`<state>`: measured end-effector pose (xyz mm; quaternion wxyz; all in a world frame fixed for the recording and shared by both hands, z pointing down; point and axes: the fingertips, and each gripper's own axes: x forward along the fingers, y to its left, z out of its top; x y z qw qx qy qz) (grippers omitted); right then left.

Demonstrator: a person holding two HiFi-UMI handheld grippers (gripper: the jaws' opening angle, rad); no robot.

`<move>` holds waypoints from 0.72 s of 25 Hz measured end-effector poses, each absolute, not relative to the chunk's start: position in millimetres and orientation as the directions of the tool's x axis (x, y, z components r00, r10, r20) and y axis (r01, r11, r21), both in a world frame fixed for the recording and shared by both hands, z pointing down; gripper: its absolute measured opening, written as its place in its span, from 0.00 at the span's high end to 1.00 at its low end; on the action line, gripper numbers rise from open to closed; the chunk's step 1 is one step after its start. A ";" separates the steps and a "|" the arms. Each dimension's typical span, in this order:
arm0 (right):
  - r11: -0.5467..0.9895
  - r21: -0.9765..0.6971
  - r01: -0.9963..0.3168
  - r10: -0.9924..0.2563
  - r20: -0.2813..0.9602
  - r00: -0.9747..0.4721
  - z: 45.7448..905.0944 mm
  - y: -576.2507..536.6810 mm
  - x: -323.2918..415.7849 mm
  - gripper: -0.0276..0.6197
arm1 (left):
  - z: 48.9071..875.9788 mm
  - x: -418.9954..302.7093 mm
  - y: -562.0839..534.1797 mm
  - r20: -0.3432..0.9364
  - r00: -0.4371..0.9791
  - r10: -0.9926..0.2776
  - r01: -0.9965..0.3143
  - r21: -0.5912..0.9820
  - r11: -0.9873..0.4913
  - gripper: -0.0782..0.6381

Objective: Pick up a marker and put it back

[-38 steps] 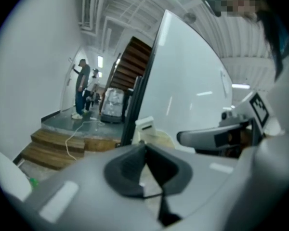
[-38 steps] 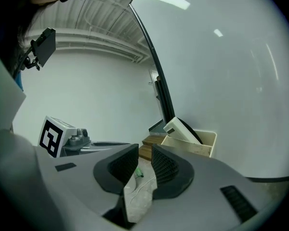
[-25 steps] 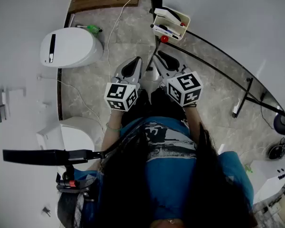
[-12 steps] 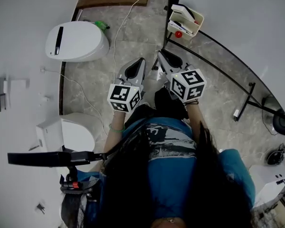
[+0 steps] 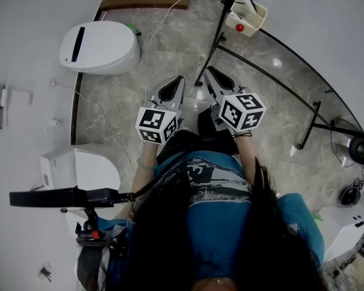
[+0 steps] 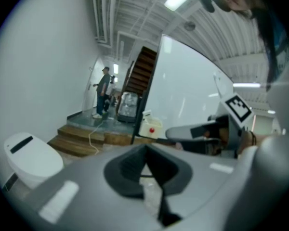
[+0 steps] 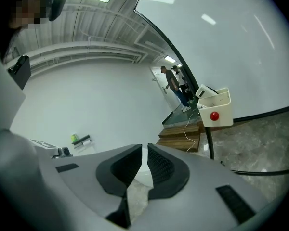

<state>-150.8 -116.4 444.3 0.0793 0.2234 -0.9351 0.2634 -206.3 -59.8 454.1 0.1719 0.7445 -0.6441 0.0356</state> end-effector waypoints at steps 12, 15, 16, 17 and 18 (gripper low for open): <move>0.702 -0.442 -0.559 -0.469 0.305 -0.829 454.4 -5.5 -77.3 0.89 | 462.5 -135.5 31.3 0.287 0.317 -0.904 -0.938 0.236 -0.254 0.89; 0.698 -0.433 -0.570 -0.493 0.288 -0.821 447.2 8.2 -43.3 0.89 | 452.7 -100.8 40.8 0.271 0.340 -0.901 -0.934 0.214 -0.287 0.89; 0.696 -0.431 -0.574 -0.500 0.281 -0.819 446.0 12.1 -32.2 0.89 | 449.9 -89.7 44.3 0.263 0.346 -0.901 -0.932 0.209 -0.296 0.89; 0.696 -0.429 -0.576 -0.506 0.276 -0.817 444.9 15.4 -23.0 0.89 | 447.6 -80.5 47.5 0.257 0.349 -0.901 -0.931 0.205 -0.302 0.89; 0.696 -0.427 -0.577 -0.510 0.272 -0.816 444.0 17.8 -17.0 0.89 | 446.1 -74.4 50.0 0.253 0.351 -0.902 -0.931 0.202 -0.306 0.89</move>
